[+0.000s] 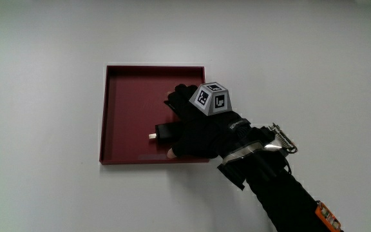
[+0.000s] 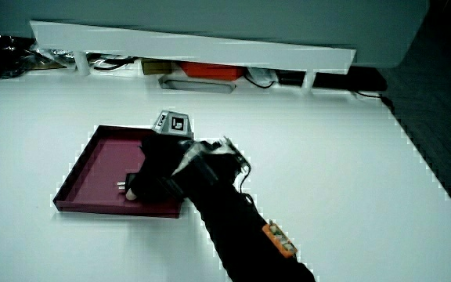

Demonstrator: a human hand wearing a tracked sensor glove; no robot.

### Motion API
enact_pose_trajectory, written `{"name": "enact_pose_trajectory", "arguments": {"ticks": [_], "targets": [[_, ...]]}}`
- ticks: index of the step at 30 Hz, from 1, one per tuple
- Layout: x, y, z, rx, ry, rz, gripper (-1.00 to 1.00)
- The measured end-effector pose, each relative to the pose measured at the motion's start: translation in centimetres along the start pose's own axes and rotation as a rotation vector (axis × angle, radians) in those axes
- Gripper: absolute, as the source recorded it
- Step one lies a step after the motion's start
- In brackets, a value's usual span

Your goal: Pick charger from plate

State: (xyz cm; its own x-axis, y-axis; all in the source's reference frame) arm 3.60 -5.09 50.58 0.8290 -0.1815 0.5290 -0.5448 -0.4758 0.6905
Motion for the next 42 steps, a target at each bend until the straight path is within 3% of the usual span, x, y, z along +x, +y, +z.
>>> {"name": "enact_pose_trajectory", "arguments": {"ticks": [17,22,30,37,42], "targets": [[0.2,1.9,-2.0,-0.03,0.013,-0.006,0.0],[0.3,1.7,-2.0,0.028,0.022,0.018,0.0],[-0.1,1.1,-1.8,0.151,0.025,0.058,0.26],[-0.3,1.0,-2.0,0.16,0.018,0.07,0.48],[-0.5,0.8,-2.0,0.211,-0.01,0.058,0.65]]}}
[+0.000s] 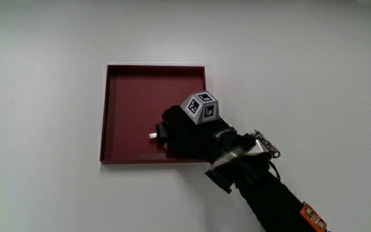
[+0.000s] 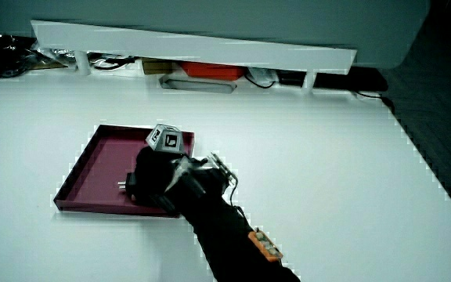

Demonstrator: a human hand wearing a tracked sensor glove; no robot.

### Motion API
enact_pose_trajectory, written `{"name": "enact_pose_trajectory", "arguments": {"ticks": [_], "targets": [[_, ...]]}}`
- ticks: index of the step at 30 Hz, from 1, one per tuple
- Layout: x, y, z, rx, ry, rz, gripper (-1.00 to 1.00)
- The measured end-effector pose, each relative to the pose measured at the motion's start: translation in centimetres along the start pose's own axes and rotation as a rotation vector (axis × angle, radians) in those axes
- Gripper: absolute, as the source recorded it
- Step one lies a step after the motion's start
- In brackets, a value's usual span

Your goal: Pick charger from plate

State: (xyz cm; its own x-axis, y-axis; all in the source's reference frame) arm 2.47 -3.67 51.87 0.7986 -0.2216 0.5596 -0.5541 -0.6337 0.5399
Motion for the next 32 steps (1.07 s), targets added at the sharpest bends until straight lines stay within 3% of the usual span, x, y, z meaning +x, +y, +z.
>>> {"name": "enact_pose_trajectory", "arguments": {"ticks": [3,11,17,24,27,29,32], "targets": [[-0.2,-0.3,0.1,0.005,-0.003,0.029,0.74],[-0.1,-0.6,0.6,-0.004,0.021,0.037,1.0],[-0.2,-1.2,1.5,-0.005,0.029,0.052,1.0],[-0.4,-3.5,3.9,0.01,0.038,0.09,1.0],[-0.8,-5.0,5.3,0.021,0.063,0.114,1.0],[-0.3,-5.5,5.6,0.007,0.124,0.174,1.0],[-0.3,-7.2,6.7,0.02,0.15,0.167,1.0]]}}
